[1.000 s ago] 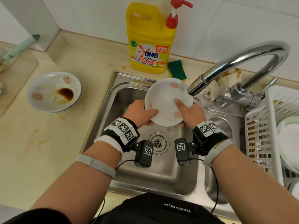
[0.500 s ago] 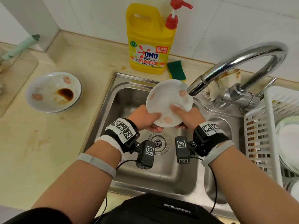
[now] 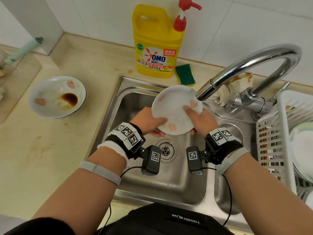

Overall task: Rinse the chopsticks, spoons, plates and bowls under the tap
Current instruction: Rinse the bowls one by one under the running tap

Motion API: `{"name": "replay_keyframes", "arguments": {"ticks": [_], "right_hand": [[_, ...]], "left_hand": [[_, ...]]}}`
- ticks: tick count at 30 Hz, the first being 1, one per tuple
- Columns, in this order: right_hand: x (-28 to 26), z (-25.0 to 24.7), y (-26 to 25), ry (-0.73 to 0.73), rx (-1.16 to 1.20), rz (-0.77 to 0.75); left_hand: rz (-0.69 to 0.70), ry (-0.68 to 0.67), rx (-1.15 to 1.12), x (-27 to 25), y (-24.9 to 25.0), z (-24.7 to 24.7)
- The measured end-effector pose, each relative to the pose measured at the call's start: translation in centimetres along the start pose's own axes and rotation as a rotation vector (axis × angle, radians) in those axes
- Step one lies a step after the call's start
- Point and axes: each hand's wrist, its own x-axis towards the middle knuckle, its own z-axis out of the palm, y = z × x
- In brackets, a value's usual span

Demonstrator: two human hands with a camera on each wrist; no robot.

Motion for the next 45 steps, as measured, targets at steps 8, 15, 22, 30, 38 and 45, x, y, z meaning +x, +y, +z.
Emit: {"name": "replay_keyframes", "arguments": {"ticks": [8,15,22,30,38,45], "right_hand": [[-1.0,1.1,0.6,-0.037,0.066,-0.01],[-1.7,-0.4,-0.8,0.012,-0.156,0.065],[-1.3,-1.6,-0.6,0.029,-0.151,0.17],[-2.1,0.4,0.8,-0.17,0.319,0.244],[-2.6,0.8,0.2,-0.226,0.886,0.268],[-2.0,0.9,0.8,-0.221,1.128,0.254]], "left_hand": [[0.051,0.112,-0.316,0.3,-1.0,1.4],[-0.021,0.079,-0.343,1.0,-1.5,3.5],[-0.106,-0.048,-0.255,0.2,-0.7,2.6],[0.06,0.1,0.156,-0.5,0.4,0.0],[0.248,0.329,0.336,0.0,-1.3,-1.2],[0.268,0.352,0.113,0.9,-3.4,-0.5]]}}
